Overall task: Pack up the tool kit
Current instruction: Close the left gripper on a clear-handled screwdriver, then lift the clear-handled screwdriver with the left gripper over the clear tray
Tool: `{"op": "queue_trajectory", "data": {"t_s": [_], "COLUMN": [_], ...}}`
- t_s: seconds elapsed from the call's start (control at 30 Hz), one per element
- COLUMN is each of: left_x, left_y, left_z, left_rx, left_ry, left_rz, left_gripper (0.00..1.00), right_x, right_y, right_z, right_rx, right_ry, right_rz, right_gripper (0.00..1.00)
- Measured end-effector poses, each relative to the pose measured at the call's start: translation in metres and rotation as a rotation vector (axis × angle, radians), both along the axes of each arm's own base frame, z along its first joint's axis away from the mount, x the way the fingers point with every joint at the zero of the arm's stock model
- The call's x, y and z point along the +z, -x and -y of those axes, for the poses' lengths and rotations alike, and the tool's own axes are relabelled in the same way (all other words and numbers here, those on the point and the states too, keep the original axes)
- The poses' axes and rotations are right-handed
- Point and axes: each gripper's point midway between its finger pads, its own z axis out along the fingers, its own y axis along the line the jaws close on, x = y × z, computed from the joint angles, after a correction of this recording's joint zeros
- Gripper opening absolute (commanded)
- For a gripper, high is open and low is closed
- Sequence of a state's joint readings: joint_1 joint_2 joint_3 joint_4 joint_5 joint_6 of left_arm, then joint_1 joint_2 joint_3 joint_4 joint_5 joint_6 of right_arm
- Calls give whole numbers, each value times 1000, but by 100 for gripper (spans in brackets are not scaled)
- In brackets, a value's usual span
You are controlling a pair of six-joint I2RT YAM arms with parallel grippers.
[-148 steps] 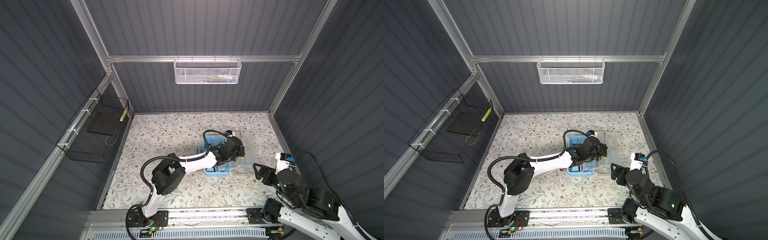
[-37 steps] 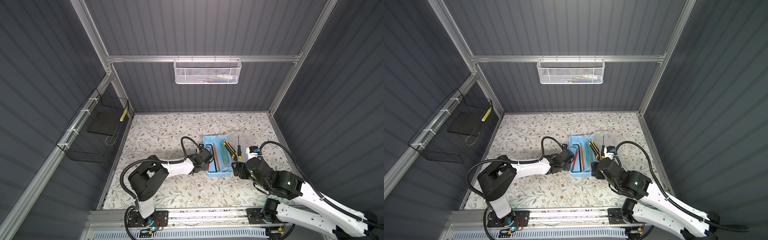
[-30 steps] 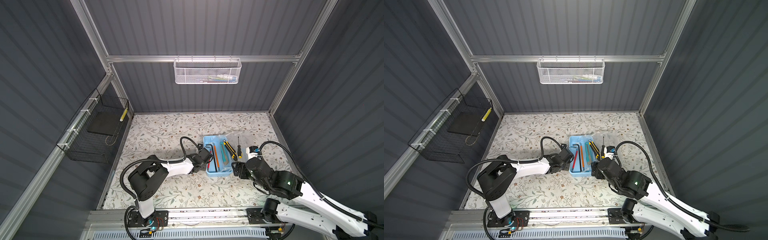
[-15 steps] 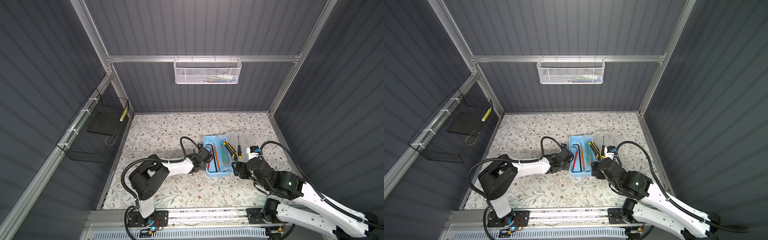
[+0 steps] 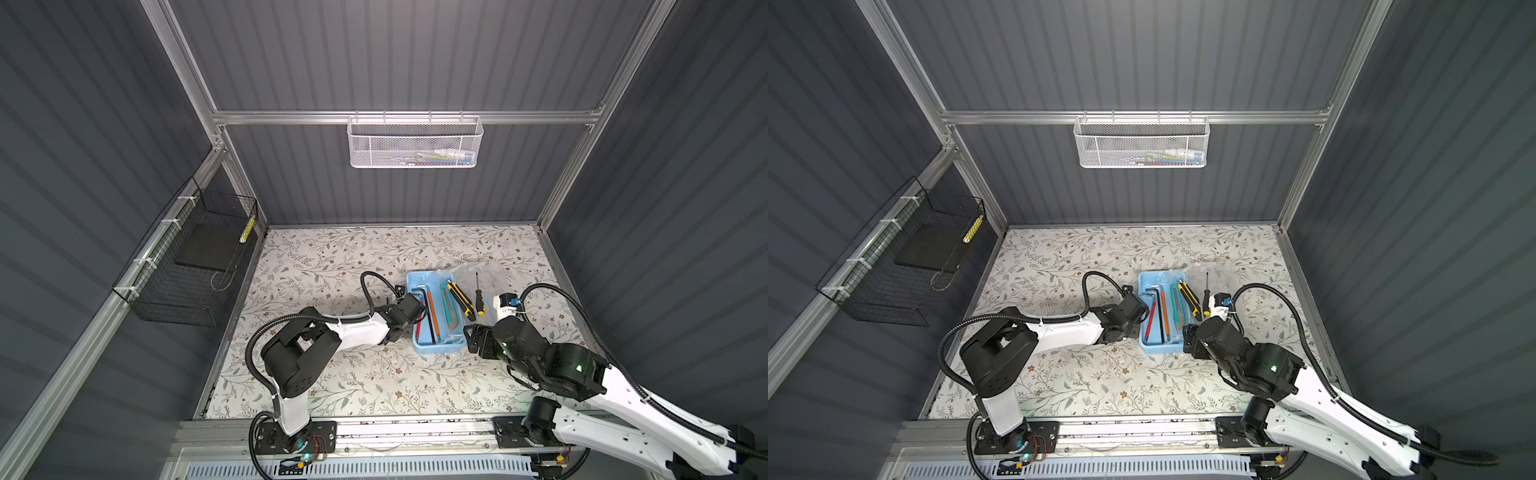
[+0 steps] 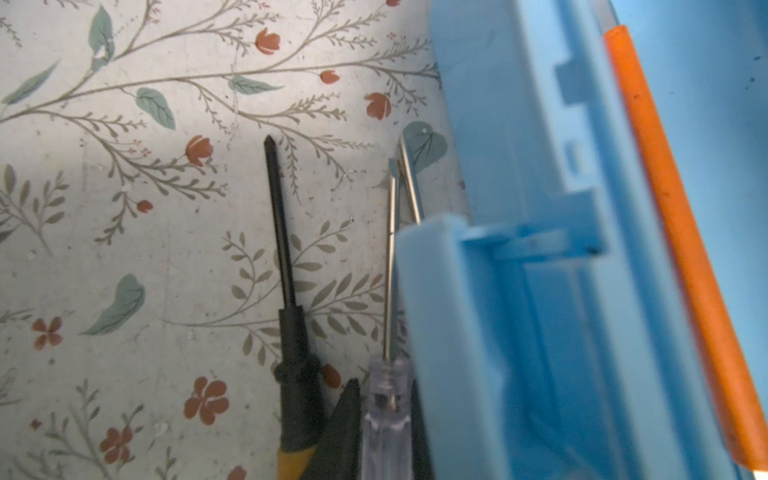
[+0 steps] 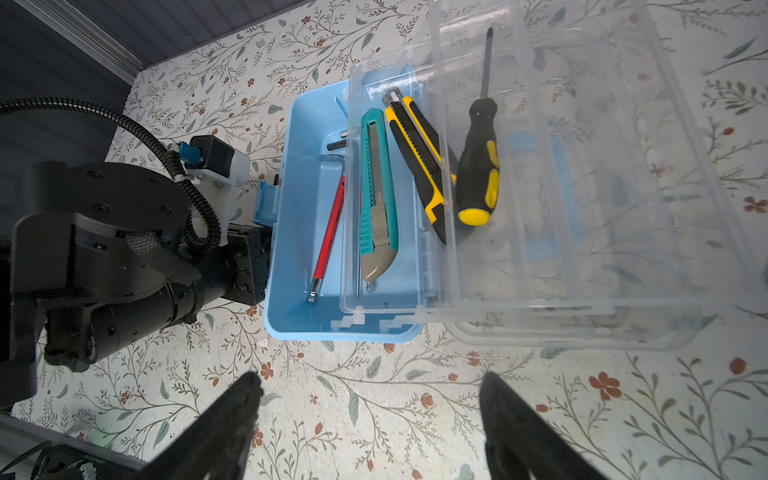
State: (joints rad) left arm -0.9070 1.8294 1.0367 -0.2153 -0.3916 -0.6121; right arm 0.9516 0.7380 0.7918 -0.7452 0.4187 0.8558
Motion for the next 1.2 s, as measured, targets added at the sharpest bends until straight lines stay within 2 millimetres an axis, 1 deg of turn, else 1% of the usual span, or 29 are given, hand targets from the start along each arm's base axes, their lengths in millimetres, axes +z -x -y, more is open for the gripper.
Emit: {"op": "queue_trajectory", "data": {"t_s": [0.37,0.47,0.63,0.8,0.83,0.93,0.97,1.0,1.07,1.2], "left_x": [-1,-5,-5,-5,-5,-5,-5,-5,-5,-5], "left_y": [1,7,17,18,18,18,18,18,18,18], "left_z": [0,-5,-18,-20,-20,-20,-20,-20,-20,-20], "left_rx": [2,0,2,3,2,2,2,2,2,2], "left_ry": [14,9,-7,-12,-12,-12,-12,-12,-12,-11], "left_rz": [-1,-9,-18,-22,-23,-23,-23,-23,-23,-22], "left_gripper": [24,24,24,23,22,14,7,3,0,0], "right_x": [0,1,2,2,2,2,2,2,3,4], "right_y": [0,0,0,0,0,0,0,0,0,0], "right_z": [0,1,0,0,0,0,1,1,1,2], "right_rx": [-2,-2,-2,-2,-2,-2,-3,-3,-3,-5], "right_ry": [-2,-5,-10,-9,-9,-10,-10,-10,-12,-16], "right_rz": [2,4,7,7,7,7,7,8,9,12], "right_gripper": [82,82,82,82,82,82,82,82,82,82]}}
